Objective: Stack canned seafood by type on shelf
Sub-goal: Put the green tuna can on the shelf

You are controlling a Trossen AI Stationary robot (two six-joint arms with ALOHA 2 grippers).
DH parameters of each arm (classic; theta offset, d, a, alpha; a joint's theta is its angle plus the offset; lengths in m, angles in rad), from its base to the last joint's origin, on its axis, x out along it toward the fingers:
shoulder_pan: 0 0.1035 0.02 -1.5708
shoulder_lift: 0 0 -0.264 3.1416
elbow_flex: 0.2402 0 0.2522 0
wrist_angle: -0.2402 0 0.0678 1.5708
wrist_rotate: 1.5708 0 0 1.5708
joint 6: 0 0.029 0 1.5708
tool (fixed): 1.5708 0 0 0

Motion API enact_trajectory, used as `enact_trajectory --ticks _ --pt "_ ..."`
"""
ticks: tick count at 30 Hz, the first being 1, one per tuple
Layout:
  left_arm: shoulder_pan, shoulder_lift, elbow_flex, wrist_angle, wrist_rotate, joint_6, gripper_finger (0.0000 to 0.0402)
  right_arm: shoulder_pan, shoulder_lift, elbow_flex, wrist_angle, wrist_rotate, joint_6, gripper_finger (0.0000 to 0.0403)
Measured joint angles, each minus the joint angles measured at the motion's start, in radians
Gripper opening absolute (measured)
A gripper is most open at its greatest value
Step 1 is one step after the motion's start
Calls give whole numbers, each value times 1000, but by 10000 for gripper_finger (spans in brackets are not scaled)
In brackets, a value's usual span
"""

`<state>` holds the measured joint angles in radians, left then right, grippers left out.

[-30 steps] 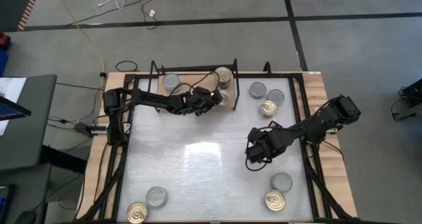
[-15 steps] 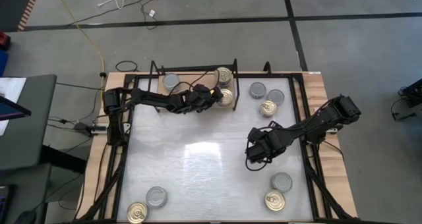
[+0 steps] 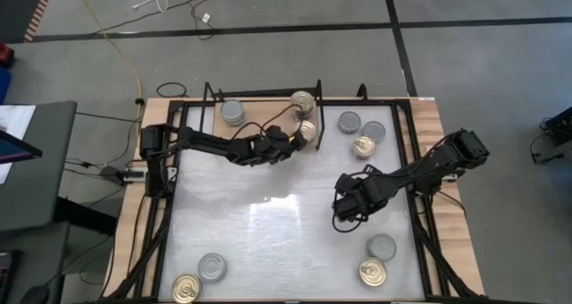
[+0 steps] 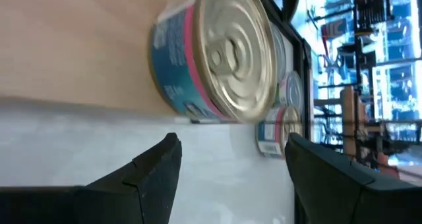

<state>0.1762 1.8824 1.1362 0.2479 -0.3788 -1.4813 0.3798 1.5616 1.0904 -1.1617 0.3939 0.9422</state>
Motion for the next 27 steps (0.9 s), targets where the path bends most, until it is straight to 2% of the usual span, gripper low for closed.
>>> enact_trajectory --ticks 7,17,21,27 --pt "18 0 0 2 -23 17 258 0 0 0 26 0 -1 95" --pt "42 0 0 4 -110 -1 258 0 0 0 41 -1 -1 95" --pt "43 -2 0 4 -111 66 258 0 0 0 41 -1 -1 95" --pt "14 -57 0 -24 -59 209 258 -1 0 0 46 -1 -6 95"
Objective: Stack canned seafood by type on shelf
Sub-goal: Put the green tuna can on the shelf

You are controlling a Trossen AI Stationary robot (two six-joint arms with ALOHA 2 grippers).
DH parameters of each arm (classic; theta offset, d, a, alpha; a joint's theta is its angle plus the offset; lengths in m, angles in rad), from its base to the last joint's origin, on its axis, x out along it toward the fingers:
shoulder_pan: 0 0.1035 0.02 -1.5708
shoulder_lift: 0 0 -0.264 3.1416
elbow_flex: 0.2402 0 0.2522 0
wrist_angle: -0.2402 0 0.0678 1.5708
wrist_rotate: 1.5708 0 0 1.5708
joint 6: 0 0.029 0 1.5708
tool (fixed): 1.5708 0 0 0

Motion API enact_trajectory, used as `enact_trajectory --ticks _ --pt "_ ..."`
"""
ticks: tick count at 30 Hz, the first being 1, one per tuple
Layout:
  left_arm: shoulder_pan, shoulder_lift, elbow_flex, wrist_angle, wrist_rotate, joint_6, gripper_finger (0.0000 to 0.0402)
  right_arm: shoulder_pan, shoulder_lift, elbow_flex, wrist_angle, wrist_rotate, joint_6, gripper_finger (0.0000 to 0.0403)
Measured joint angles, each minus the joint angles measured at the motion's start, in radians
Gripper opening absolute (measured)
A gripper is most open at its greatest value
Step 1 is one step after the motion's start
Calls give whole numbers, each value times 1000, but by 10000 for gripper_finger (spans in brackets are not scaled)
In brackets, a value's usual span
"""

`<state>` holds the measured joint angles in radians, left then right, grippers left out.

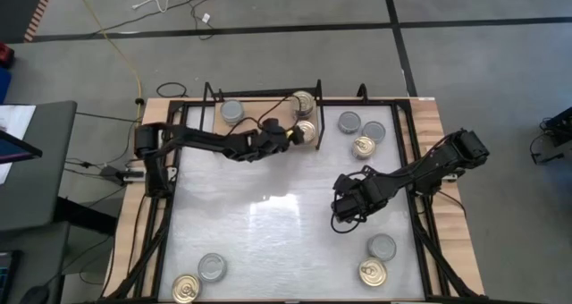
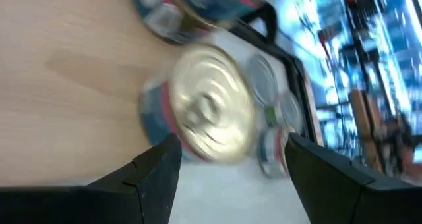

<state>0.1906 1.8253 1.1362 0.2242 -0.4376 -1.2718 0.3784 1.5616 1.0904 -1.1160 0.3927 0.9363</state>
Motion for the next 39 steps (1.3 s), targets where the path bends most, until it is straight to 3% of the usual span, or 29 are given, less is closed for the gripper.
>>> enact_trajectory --ticks 17,28,39 --pt "-226 -311 -3 -413 -12 320 258 -15 0 0 224 -1 52 95" --pt "-473 -470 -229 -443 -115 261 258 -5 0 55 234 -28 327 87" --pt "-692 -485 -318 -480 -219 127 258 -53 -8 112 64 -57 399 12"
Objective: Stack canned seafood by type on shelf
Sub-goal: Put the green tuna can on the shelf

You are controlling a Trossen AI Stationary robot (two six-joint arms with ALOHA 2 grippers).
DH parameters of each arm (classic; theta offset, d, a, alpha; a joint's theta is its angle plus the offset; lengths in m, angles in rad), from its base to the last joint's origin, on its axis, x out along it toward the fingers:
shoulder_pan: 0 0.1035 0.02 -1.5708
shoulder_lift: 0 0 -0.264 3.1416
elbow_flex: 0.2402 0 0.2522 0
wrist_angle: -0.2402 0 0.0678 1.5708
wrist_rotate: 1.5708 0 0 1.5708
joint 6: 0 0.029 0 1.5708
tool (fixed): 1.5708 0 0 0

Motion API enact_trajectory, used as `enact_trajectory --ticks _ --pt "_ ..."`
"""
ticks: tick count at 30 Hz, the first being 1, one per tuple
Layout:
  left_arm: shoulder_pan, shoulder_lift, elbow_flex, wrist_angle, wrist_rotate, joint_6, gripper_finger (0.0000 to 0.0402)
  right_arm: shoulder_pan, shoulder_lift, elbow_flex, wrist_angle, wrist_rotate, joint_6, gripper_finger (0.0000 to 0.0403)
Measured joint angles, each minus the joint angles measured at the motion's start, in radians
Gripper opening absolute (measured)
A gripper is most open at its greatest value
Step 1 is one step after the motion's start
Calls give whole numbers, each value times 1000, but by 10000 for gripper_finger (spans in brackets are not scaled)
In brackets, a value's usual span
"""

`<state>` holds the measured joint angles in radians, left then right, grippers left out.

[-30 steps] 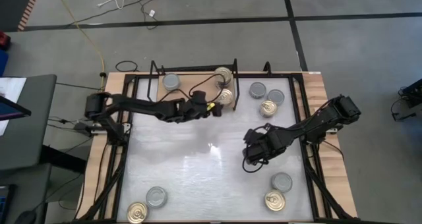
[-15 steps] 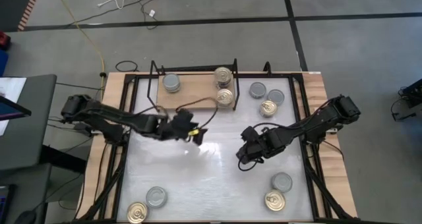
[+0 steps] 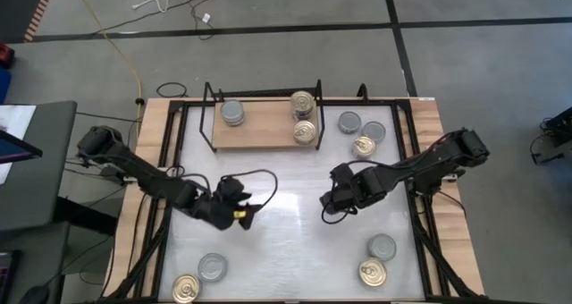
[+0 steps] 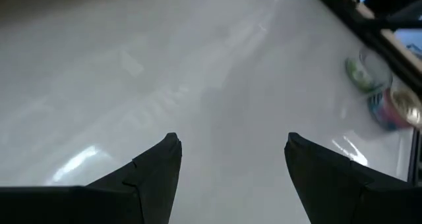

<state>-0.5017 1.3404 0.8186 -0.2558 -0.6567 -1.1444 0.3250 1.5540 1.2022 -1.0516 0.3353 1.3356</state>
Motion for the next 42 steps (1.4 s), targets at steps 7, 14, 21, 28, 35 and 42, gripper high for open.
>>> enact_trajectory --ticks 7,14,21,28,35,42 --pt "-119 -44 -95 -18 -15 -70 258 21 -74 -44 116 -31 2 16" --pt "-167 -93 -105 -55 131 54 258 86 -45 -62 442 -41 -84 16" --pt "-180 -110 -56 -265 515 -30 258 65 70 -62 634 -42 -86 17" --pt "-234 -110 -23 -284 712 -67 258 61 159 -61 762 -103 -88 17" --pt "-280 -24 -23 -271 741 -125 258 59 165 -61 750 -113 -108 17" --pt "-284 102 -23 -182 784 -139 258 45 160 -61 755 -113 -113 17"
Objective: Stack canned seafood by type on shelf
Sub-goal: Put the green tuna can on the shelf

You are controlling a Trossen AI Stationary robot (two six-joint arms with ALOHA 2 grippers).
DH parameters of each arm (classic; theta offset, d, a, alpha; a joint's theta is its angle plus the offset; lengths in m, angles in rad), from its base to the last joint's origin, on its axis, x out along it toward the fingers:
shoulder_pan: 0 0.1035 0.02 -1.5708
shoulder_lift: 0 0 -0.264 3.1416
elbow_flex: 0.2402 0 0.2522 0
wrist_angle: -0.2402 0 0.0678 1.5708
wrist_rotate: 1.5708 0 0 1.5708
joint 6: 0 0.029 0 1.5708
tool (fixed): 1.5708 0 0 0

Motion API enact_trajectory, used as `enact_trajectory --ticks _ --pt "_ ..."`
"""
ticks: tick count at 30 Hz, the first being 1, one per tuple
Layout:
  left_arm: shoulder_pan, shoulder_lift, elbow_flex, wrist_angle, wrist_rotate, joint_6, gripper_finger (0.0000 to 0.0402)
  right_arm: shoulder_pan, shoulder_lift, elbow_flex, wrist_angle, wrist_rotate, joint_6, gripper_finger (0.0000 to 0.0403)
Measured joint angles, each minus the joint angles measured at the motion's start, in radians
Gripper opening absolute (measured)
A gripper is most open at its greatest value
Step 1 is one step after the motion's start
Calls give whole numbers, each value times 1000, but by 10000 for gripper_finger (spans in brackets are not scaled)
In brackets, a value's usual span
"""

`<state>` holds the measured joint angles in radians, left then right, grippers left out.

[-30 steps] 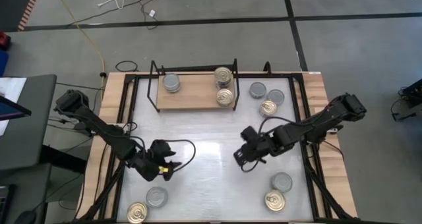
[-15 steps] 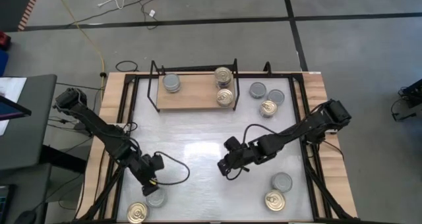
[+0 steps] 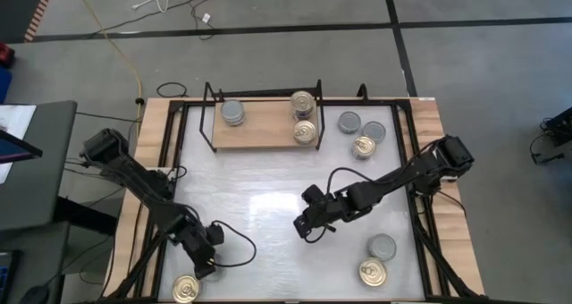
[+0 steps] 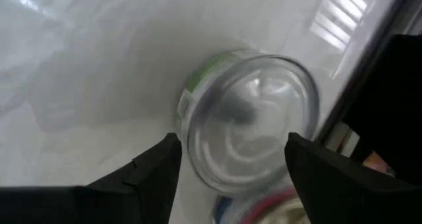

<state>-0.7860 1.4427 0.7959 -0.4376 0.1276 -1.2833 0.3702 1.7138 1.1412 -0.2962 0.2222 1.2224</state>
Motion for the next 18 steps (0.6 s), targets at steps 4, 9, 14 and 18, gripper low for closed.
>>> enact_trajectory --ticks 4,9,14,18 --pt "2 71 2 11 6 -11 258 0 0 0 1 0 0 17" --pt "45 138 5 12 -15 -5 258 -2 0 0 1 0 0 18" --pt "169 135 4 14 -246 36 259 -6 0 0 6 0 0 18" --pt "282 82 1 19 -342 95 259 -6 0 0 28 0 -1 18"
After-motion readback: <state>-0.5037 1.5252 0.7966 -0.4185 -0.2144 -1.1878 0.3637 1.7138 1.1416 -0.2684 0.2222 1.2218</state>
